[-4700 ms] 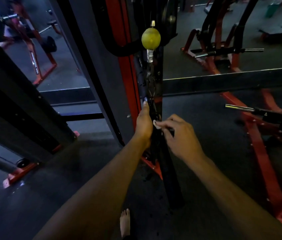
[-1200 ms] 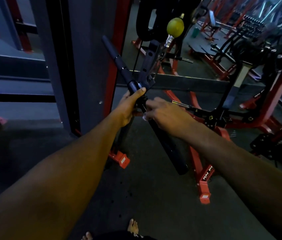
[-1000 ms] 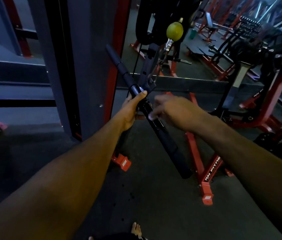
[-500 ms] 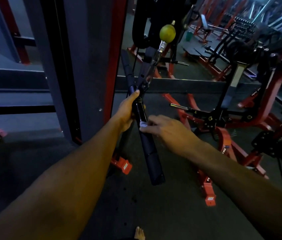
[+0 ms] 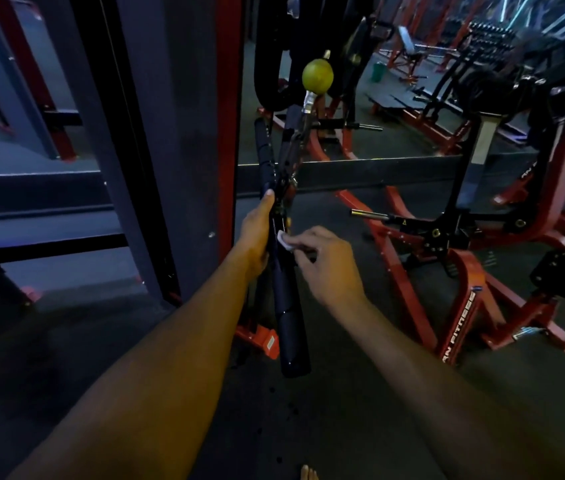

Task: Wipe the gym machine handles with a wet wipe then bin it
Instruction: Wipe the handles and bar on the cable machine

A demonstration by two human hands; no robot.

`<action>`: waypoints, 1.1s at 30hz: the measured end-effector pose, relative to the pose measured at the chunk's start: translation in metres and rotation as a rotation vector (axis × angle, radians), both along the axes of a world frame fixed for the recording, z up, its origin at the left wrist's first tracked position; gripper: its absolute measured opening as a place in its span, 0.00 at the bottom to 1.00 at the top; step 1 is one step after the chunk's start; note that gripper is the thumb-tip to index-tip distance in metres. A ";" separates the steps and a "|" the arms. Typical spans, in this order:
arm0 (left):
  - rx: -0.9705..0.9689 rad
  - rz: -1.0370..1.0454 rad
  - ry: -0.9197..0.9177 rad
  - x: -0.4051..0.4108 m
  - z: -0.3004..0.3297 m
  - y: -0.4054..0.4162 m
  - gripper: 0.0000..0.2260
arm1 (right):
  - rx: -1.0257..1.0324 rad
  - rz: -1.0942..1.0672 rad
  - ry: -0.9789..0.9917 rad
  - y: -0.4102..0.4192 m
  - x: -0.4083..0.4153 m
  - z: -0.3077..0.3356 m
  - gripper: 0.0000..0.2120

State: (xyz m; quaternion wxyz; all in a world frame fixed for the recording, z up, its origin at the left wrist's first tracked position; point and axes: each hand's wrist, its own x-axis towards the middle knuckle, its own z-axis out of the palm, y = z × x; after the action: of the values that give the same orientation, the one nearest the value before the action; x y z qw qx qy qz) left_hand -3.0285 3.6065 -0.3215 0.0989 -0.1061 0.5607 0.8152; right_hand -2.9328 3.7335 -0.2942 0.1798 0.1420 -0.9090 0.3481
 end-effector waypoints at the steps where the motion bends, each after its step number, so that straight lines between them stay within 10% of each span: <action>1: -0.018 0.000 -0.007 -0.001 -0.001 -0.002 0.24 | -0.054 -0.007 -0.008 0.000 0.011 -0.005 0.12; 12: -0.351 0.096 0.153 0.045 0.012 0.015 0.15 | -0.095 -0.003 -0.047 0.015 0.027 -0.010 0.09; 33: -0.145 0.213 -0.074 0.153 0.005 0.035 0.09 | -0.382 0.120 0.001 0.022 -0.073 -0.021 0.10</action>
State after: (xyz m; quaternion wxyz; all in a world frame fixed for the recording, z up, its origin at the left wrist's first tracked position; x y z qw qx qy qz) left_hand -2.8760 3.6410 -0.3170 0.0244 -0.2018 0.5995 0.7741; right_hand -3.0054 3.7552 -0.3152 0.1828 0.1596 -0.8163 0.5242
